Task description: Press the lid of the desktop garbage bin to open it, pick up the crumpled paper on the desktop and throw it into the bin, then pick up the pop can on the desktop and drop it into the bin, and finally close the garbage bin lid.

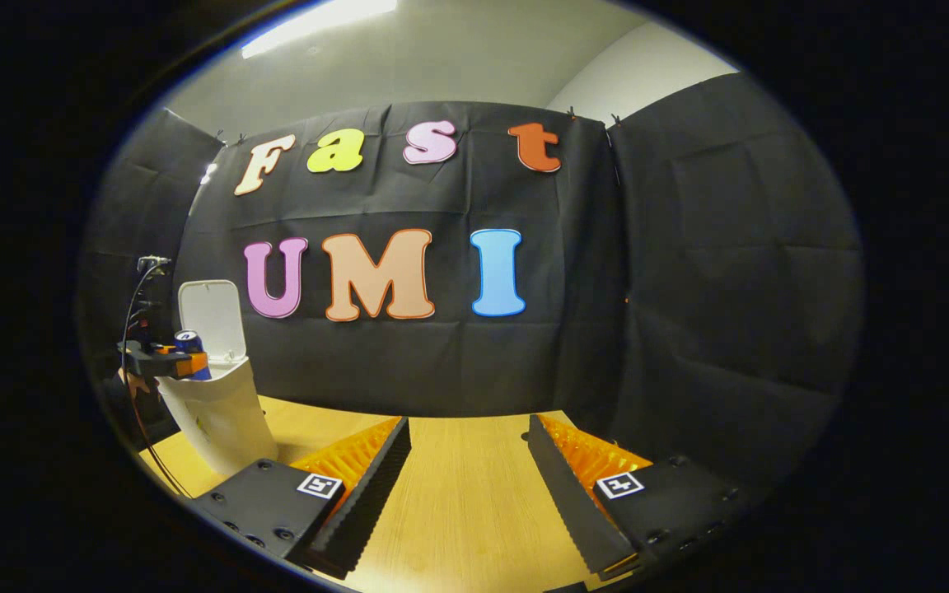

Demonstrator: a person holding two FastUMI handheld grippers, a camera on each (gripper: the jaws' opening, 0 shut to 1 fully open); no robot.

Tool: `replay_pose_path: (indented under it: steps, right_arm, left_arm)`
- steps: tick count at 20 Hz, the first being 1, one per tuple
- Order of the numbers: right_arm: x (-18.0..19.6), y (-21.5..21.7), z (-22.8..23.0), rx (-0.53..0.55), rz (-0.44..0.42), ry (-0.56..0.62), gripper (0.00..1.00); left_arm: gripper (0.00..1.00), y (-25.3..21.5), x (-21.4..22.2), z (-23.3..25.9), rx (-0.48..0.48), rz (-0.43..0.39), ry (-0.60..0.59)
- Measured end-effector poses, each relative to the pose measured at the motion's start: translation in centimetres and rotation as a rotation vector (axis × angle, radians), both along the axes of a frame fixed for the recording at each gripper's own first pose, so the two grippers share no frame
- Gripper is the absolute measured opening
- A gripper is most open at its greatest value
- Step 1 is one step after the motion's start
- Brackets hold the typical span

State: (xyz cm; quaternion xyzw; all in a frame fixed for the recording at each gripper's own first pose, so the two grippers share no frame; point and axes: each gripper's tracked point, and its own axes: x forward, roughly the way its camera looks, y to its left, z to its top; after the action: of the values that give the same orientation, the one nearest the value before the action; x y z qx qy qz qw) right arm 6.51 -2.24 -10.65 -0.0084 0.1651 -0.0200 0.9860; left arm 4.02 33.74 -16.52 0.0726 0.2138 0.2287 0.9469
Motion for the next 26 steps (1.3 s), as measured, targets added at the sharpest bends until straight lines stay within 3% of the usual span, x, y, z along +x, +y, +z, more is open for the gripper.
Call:
replay_pose_path:
  steps: [2,3,7,8,11,13,15,18,20,21,22,26]
  right_arm:
    - [0.0,0.3,0.1,-0.01,0.003,0.01,0.96]
    - [0.1,0.5,0.1,-0.014,0.008,0.012,0.96]
    - [0.2,1.9,0.6,-0.021,0.04,0.0,0.96]
    - [0.1,2.4,0.7,-0.02,0.048,-0.002,0.96]
    - [-0.1,3.4,0.2,-0.011,0.071,0.004,0.96]
    - [-0.3,3.9,-0.3,-0.009,0.08,0.013,0.96]
    - [-0.7,4.2,-0.6,-0.001,0.084,0.018,0.96]
    - [-1.1,3.8,-1.1,0.01,0.072,0.028,0.96]
    - [-1.3,3.3,-1.4,0.016,0.053,0.035,0.96]
    - [-1.5,2.9,-1.6,0.02,0.043,0.037,0.96]
    - [-1.5,2.6,-1.5,0.023,0.031,0.041,0.96]
    - [-2.2,1.8,-2.6,0.023,0.002,0.068,0.96]
  left_arm:
    - [0.72,0.4,-0.7,-2.1,-0.035,0.023,0.049]
    - [0.72,0.6,-1.1,-1.1,-0.047,0.039,-0.006]
    - [0.82,0.5,-0.6,-0.2,0.009,0.022,-0.005]
    - [1.0,0.6,-0.5,0.4,0.031,0.013,-0.014]
    - [0.95,-0.3,1.2,5.2,0.074,-0.046,-0.07]
    - [0.99,-0.7,3.3,9.0,0.088,-0.086,-0.127]
    - [0.94,-0.5,5.5,12.1,0.081,-0.116,-0.168]
    - [0.99,1.9,8.7,16.3,0.116,-0.113,-0.218]
    - [0.94,3.9,10.7,17.3,0.141,-0.101,-0.215]
    - [0.99,4.7,11.6,17.3,0.143,-0.093,-0.204]
    - [0.94,5.5,12.0,17.1,0.14,-0.084,-0.193]
    - [0.99,7.1,14.2,16.5,0.125,-0.08,-0.181]
